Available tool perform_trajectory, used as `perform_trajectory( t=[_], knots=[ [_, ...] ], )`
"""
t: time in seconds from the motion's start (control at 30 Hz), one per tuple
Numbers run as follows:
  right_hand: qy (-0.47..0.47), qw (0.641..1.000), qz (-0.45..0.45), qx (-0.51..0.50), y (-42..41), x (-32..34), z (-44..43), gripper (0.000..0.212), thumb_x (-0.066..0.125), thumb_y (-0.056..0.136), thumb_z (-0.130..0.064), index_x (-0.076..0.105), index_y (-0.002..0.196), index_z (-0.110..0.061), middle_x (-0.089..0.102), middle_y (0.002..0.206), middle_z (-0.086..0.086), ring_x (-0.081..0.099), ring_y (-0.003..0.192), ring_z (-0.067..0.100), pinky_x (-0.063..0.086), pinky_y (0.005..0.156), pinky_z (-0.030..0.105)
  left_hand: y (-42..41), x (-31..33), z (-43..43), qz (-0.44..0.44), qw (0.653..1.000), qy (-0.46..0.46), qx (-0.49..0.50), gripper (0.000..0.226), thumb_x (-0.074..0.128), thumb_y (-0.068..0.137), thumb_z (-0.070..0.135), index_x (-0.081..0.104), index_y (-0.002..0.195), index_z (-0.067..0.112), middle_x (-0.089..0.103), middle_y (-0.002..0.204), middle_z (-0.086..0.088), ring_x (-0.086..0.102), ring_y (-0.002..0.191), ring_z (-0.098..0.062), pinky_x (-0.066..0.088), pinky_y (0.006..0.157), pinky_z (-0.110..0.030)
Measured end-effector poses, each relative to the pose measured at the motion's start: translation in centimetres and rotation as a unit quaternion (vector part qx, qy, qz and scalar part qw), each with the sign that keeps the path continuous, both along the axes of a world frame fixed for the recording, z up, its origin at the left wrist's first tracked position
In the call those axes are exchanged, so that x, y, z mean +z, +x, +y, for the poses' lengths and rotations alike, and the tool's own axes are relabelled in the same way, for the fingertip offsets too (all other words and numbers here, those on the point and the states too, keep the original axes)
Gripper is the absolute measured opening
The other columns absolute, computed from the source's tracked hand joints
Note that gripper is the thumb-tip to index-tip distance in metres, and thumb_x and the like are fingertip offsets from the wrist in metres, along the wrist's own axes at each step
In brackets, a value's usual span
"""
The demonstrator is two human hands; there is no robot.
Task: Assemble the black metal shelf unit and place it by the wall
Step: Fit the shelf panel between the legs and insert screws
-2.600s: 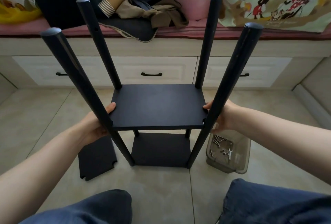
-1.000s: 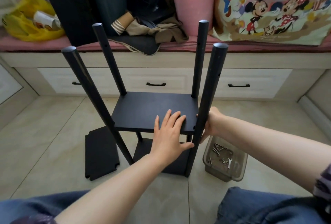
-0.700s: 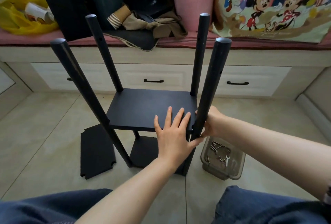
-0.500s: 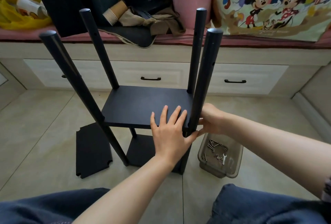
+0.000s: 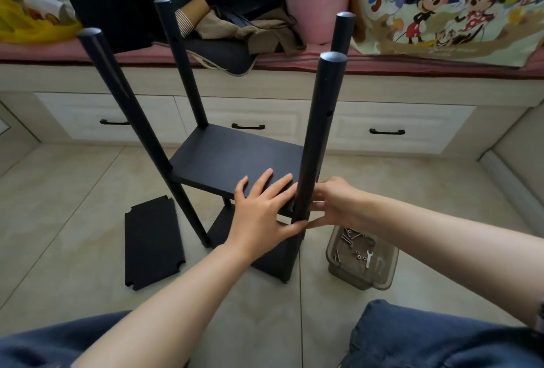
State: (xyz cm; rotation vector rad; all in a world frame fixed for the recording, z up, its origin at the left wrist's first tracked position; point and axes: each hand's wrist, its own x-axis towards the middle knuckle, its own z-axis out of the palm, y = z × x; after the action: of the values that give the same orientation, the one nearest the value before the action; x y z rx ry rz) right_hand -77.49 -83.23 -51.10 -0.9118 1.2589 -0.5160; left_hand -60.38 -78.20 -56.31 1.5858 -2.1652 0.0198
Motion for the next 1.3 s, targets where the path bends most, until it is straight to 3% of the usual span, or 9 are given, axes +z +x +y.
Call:
perform_trajectory(
  t=[0.13,0.27,0.47,0.6,0.7,0.8,1.07,1.2,1.3],
  knots=[
    [0.009,0.999,-0.032,-0.019,0.9,-0.5,0.3,0.028,0.052,0.102,-0.014,0.060,0.124,0.002,0.074,0.097,0.015,0.072,0.098,0.029,0.060,0.080,0.050,2.1,1.2,0.0,0.026,0.998,0.033,-0.047,0.065,0.053,0.081,0.068,0.058,0.138,0.037,0.052,0.150,0.010,0.034,0.149,-0.024,0.018,0.119,-0.062],
    [0.020,0.997,-0.048,-0.049,2.0,-0.5,1.0,0.021,0.049,0.103,-0.013,0.057,0.118,-0.001,0.073,0.099,0.017,0.073,0.094,0.030,0.060,0.081,0.047,3.3,2.5,0.4,0.057,0.992,0.084,-0.072,0.055,0.074,0.085,0.049,0.058,0.137,0.038,0.045,0.154,0.014,0.019,0.154,-0.016,-0.002,0.121,-0.045],
    [0.017,0.998,-0.028,-0.056,1.5,0.5,0.4,0.029,0.051,0.102,-0.018,0.053,0.126,-0.002,0.068,0.108,0.017,0.068,0.096,0.028,0.056,0.086,0.048,3.6,3.3,0.8,0.037,0.991,0.105,-0.076,0.056,0.072,0.088,0.046,0.055,0.140,0.036,0.038,0.156,0.016,0.012,0.154,-0.013,-0.002,0.124,-0.048],
    [-0.069,0.991,0.053,-0.105,-0.1,1.1,-1.0,0.052,0.056,0.101,-0.019,0.031,0.146,-0.011,0.054,0.131,0.016,0.066,0.100,0.030,0.057,0.086,0.048,3.9,3.6,1.0,0.032,0.989,0.114,-0.083,0.052,0.072,0.088,0.045,0.059,0.137,0.033,0.038,0.157,0.015,0.012,0.155,-0.013,-0.004,0.123,-0.046],
    [-0.166,0.968,0.189,0.007,-0.8,1.4,-1.8,0.070,0.057,0.099,-0.034,0.012,0.154,-0.033,0.034,0.153,0.012,0.050,0.126,0.032,0.051,0.086,0.043,4.1,3.6,1.3,0.035,0.989,0.113,-0.086,0.052,0.073,0.087,0.045,0.060,0.136,0.031,0.038,0.156,0.016,0.012,0.155,-0.013,-0.004,0.123,-0.045],
    [-0.187,0.964,0.181,0.054,-0.4,1.4,-2.3,0.064,0.053,0.100,-0.038,0.019,0.153,-0.030,0.035,0.154,0.006,0.041,0.135,0.028,0.043,0.091,0.042,4.2,3.7,1.3,0.044,0.988,0.117,-0.085,0.052,0.073,0.088,0.045,0.060,0.136,0.032,0.038,0.156,0.016,0.012,0.155,-0.012,-0.004,0.125,-0.046],
    [-0.234,0.954,0.183,0.047,0.6,1.3,-2.6,0.046,0.059,0.099,-0.020,0.040,0.141,-0.021,0.055,0.128,0.002,0.054,0.108,0.016,0.043,0.085,0.029,6.0,3.7,1.1,0.057,0.981,0.150,-0.112,0.058,0.074,0.085,0.046,0.056,0.139,0.034,0.027,0.148,0.029,0.009,0.151,-0.002,-0.013,0.121,-0.035],
    [-0.214,0.961,0.169,0.049,1.0,1.0,-2.5,0.047,0.063,0.095,-0.014,0.043,0.137,-0.022,0.060,0.122,0.005,0.058,0.097,0.015,0.041,0.063,0.020,7.5,3.3,1.2,0.042,0.981,0.138,-0.128,0.070,0.057,0.077,0.064,0.055,0.141,0.036,0.029,0.151,0.030,0.012,0.152,0.001,-0.014,0.121,-0.034],
    [-0.195,0.963,0.179,0.050,1.2,1.1,-2.5,0.047,0.063,0.095,-0.012,0.043,0.137,-0.025,0.062,0.121,0.004,0.060,0.108,0.023,0.051,0.075,0.032,8.4,3.4,1.1,0.028,0.979,0.155,-0.128,0.068,0.067,0.081,0.058,0.052,0.143,0.037,0.028,0.154,0.030,0.002,0.150,0.009,-0.014,0.123,-0.041]
  ],
)
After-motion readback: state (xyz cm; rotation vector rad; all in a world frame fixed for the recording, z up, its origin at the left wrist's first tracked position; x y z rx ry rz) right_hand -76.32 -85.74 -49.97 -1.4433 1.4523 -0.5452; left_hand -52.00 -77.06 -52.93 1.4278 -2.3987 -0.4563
